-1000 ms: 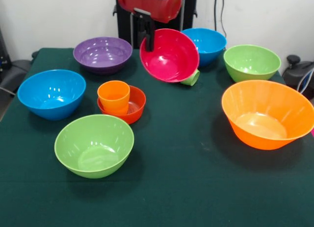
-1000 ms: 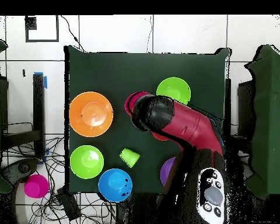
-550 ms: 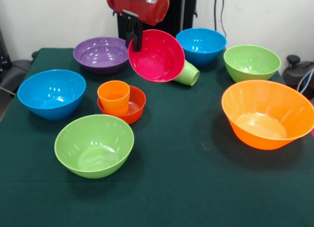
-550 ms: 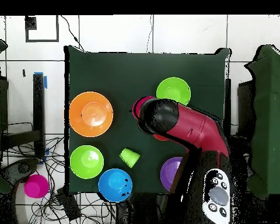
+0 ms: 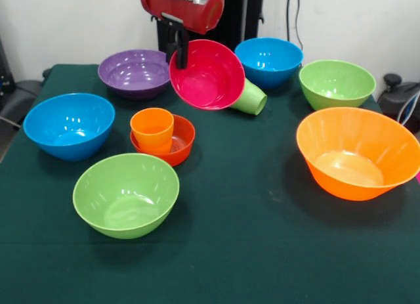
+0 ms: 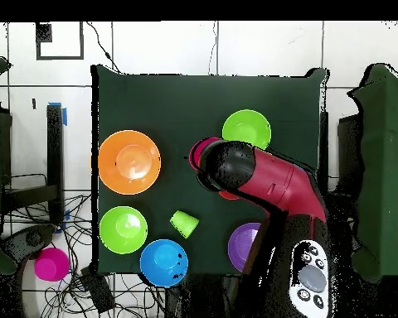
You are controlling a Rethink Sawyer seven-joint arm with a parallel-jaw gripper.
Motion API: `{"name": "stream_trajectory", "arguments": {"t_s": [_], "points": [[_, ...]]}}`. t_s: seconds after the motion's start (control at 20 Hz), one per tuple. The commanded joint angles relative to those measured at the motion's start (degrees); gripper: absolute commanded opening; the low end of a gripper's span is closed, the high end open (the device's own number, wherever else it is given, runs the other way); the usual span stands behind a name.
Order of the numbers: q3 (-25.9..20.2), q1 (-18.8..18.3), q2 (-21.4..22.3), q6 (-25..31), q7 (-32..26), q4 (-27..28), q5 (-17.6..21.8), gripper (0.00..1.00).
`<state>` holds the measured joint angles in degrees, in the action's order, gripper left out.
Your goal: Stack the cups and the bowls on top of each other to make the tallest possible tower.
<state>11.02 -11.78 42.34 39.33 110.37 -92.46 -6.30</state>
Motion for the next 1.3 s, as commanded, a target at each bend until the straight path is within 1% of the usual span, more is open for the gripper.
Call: {"name": "stream_trajectory", "arguments": {"t_s": [0.05, 0.2, 0.45, 0.65, 0.95, 1.05, 1.2, 1.3], "points": [[-2.58, -0.98, -2.69, 1.10, -0.82, -1.24, 6.13, 0.00], [-2.39, -1.34, -2.82, 1.38, -1.43, -0.06, 7.39, 0.00], [-3.90, -3.03, -3.35, -0.04, -2.55, 0.08, 8.60, 0.00], [-4.09, -3.93, -3.34, 0.09, -3.00, 0.89, 9.90, 0.00], [-5.91, -5.39, -3.82, -1.21, -3.41, 1.11, 10.89, 0.00], [-6.64, -5.87, -3.62, -2.40, -3.64, 0.92, 11.32, 0.00], [-8.89, -7.17, -3.48, -4.83, -4.68, 0.93, 11.41, 0.00], [-9.53, -7.54, -3.57, -4.54, -4.60, 1.10, 11.39, 0.00]]}}
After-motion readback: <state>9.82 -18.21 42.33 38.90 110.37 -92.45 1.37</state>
